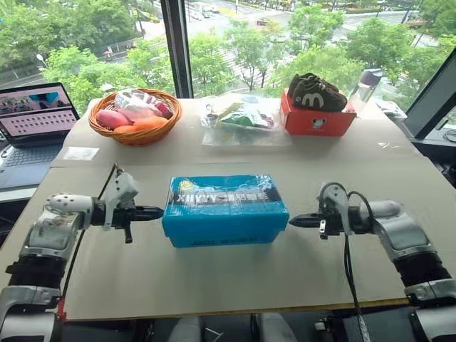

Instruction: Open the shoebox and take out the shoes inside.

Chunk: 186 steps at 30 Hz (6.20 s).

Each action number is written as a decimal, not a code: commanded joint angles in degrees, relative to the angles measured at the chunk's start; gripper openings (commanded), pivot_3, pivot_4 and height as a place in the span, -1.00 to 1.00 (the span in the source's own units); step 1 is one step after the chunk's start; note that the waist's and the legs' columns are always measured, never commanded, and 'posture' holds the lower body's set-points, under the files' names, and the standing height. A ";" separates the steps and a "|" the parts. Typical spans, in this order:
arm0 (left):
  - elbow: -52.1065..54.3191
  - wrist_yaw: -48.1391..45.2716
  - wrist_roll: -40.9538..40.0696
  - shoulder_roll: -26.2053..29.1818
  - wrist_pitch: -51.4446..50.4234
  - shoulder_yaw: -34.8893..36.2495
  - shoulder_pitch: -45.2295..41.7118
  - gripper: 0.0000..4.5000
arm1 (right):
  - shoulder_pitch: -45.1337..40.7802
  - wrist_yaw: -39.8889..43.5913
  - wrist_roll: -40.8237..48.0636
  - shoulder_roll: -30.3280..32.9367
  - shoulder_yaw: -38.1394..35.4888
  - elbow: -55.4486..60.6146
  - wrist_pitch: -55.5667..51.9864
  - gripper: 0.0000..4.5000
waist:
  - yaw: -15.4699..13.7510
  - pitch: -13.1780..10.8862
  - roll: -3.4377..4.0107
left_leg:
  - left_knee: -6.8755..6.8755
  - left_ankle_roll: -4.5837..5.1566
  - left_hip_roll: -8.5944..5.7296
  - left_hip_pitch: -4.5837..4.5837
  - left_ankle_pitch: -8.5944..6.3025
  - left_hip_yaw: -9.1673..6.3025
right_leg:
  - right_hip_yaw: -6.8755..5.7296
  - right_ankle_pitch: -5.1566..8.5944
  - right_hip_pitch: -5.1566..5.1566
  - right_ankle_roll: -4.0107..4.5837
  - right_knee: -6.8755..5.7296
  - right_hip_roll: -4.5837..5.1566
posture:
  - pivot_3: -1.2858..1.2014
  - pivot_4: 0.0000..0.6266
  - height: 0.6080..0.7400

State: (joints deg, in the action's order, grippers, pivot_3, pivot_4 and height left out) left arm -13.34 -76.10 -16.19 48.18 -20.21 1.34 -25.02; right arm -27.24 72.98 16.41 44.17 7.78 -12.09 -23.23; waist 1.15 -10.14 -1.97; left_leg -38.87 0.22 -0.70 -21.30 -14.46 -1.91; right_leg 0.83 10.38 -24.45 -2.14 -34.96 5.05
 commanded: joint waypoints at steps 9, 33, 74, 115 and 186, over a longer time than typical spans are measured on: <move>2.99 -0.69 -0.66 -3.01 0.51 -3.70 -0.63 -0.98 | -1.55 -0.11 1.78 -3.69 -0.01 3.75 -2.37 -1.00 | -0.36 -0.01 -0.01 | -0.04 0.00 0.19 -0.01 0.00 0.01 | -0.02 -0.01 0.02 0.04 0.01 -0.21 | 0.03 -0.52 1.00; 9.99 -0.53 -4.30 1.73 -4.10 1.00 7.97 -0.98 | 10.22 1.85 7.48 1.76 0.45 19.35 -13.20 -1.00 | -0.40 -0.04 0.01 | -0.02 0.01 0.64 -0.05 -0.08 0.01 | -0.04 0.07 -0.14 0.23 -0.01 -0.64 | 0.03 -0.52 1.00; 16.68 0.17 -20.23 14.70 -18.23 17.96 5.86 -0.98 | -14.51 -2.88 12.21 -1.57 -3.70 15.11 -10.81 -1.00 | -0.29 -0.15 0.11 | 0.04 0.05 0.62 -0.94 -0.11 0.06 | -0.05 -0.25 -1.06 0.88 -0.02 -0.65 | 0.03 -0.52 1.00; 24.69 -8.85 -22.12 22.72 -15.14 16.61 8.13 1.00 | -20.17 2.47 -8.55 -10.89 14.24 18.68 18.23 0.98 | 0.15 -0.21 0.14 | -0.03 0.02 0.74 -0.72 -0.09 0.07 | -0.02 -0.01 -0.97 0.59 -0.23 -0.82 | 0.03 -0.52 1.00; 26.07 -5.01 -20.23 22.34 -15.52 12.11 5.82 1.00 | -23.61 -4.65 -9.67 -18.65 9.03 6.78 26.25 -0.98 | 1.19 -0.36 0.15 | -0.05 -0.06 1.48 -0.72 -0.04 0.11 | 0.10 0.10 -1.52 1.38 -1.01 -1.68 | 0.03 -0.52 1.00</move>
State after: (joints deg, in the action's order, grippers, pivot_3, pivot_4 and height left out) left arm 12.42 -80.99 -36.20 69.88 -36.14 12.49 -18.10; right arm -51.10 68.10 5.49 25.39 18.01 -8.36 1.16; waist 2.35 -10.50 -1.83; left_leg -38.91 0.16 0.79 -22.06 -14.50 -1.80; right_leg 0.94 10.45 -26.01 -0.72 -35.98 3.37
